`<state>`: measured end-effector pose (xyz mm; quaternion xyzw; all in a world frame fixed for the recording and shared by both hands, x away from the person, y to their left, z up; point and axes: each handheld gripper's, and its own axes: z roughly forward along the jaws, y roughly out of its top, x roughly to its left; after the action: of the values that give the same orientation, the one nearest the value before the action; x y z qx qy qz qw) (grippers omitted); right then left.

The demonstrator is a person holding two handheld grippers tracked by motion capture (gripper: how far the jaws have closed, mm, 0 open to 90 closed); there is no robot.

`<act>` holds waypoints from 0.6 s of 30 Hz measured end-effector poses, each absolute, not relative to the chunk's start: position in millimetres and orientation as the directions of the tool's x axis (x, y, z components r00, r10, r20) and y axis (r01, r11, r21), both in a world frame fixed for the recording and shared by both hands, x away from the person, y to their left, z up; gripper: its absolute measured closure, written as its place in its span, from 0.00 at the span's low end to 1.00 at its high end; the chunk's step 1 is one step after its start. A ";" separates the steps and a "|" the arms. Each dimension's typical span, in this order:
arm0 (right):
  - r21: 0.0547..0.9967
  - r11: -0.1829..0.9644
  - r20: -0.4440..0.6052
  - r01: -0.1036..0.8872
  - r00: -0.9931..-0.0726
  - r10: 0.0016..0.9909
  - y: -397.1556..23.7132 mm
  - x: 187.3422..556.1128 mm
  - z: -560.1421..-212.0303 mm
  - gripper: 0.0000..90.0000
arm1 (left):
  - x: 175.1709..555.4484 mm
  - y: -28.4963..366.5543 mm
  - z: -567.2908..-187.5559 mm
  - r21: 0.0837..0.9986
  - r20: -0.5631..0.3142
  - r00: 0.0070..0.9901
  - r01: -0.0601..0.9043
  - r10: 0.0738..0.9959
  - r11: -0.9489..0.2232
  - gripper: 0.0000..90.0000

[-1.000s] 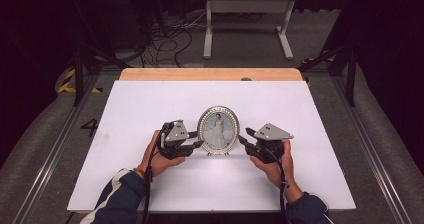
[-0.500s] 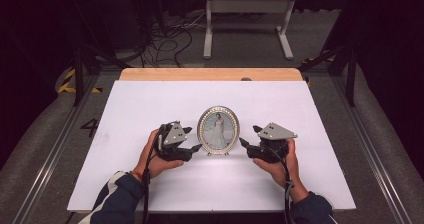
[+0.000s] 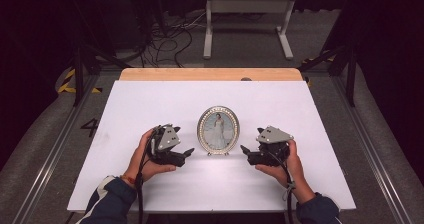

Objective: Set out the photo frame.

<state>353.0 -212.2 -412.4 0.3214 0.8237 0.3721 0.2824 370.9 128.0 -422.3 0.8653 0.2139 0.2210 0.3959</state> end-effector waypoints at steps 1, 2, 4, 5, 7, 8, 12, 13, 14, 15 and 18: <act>0.792 0.521 -0.229 0.318 -0.636 0.737 -212.9 352.5 -412.7 0.21 | 370.1 129.8 -422.6 0.778 0.216 0.810 0.194 0.545 -0.598 0.19; 0.792 0.522 -0.228 0.317 -0.639 0.734 -213.8 352.0 -412.9 0.20 | 369.4 131.1 -422.9 0.778 0.216 0.811 0.194 0.544 -0.598 0.19; 0.792 0.522 -0.227 0.317 -0.640 0.734 -215.4 350.7 -413.3 0.20 | 367.7 134.9 -423.6 0.775 0.216 0.811 0.196 0.543 -0.601 0.18; 0.791 0.523 -0.230 0.318 -0.638 0.735 -216.2 350.1 -413.8 0.19 | 366.9 136.7 -423.8 0.773 0.220 0.812 0.193 0.541 -0.605 0.17; 0.786 0.531 -0.235 0.317 -0.641 0.731 -218.2 348.2 -415.2 0.19 | 364.8 140.3 -425.0 0.770 0.219 0.810 0.199 0.543 -0.607 0.17; 0.783 0.535 -0.242 0.316 -0.638 0.731 -218.7 347.5 -415.8 0.19 | 363.3 142.4 -425.9 0.766 0.224 0.807 0.201 0.546 -0.610 0.17; 0.775 0.547 -0.258 0.317 -0.631 0.732 -224.0 343.7 -416.9 0.19 | 358.8 147.4 -430.0 0.751 0.249 0.795 0.202 0.553 -0.629 0.17; 0.774 0.547 -0.260 0.319 -0.628 0.733 -225.7 343.0 -417.2 0.19 | 357.5 148.1 -431.3 0.744 0.258 0.789 0.207 0.558 -0.636 0.17; 0.775 0.547 -0.261 0.318 -0.627 0.734 -227.9 342.4 -417.4 0.19 | 356.7 149.4 -432.2 0.740 0.265 0.787 0.204 0.557 -0.641 0.17; 0.777 0.542 -0.256 0.319 -0.626 0.737 -230.0 341.6 -417.8 0.19 | 355.9 151.3 -433.1 0.740 0.265 0.786 0.205 0.558 -0.641 0.17; 0.781 0.531 -0.249 0.329 -0.616 0.747 -237.1 339.6 -418.6 0.20 | 354.7 154.9 -434.8 0.742 0.258 0.785 0.211 0.563 -0.636 0.17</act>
<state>339.6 -237.1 -418.6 0.3263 0.8247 0.3575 0.2927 354.7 154.9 -434.8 0.8716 0.2221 0.2411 0.3645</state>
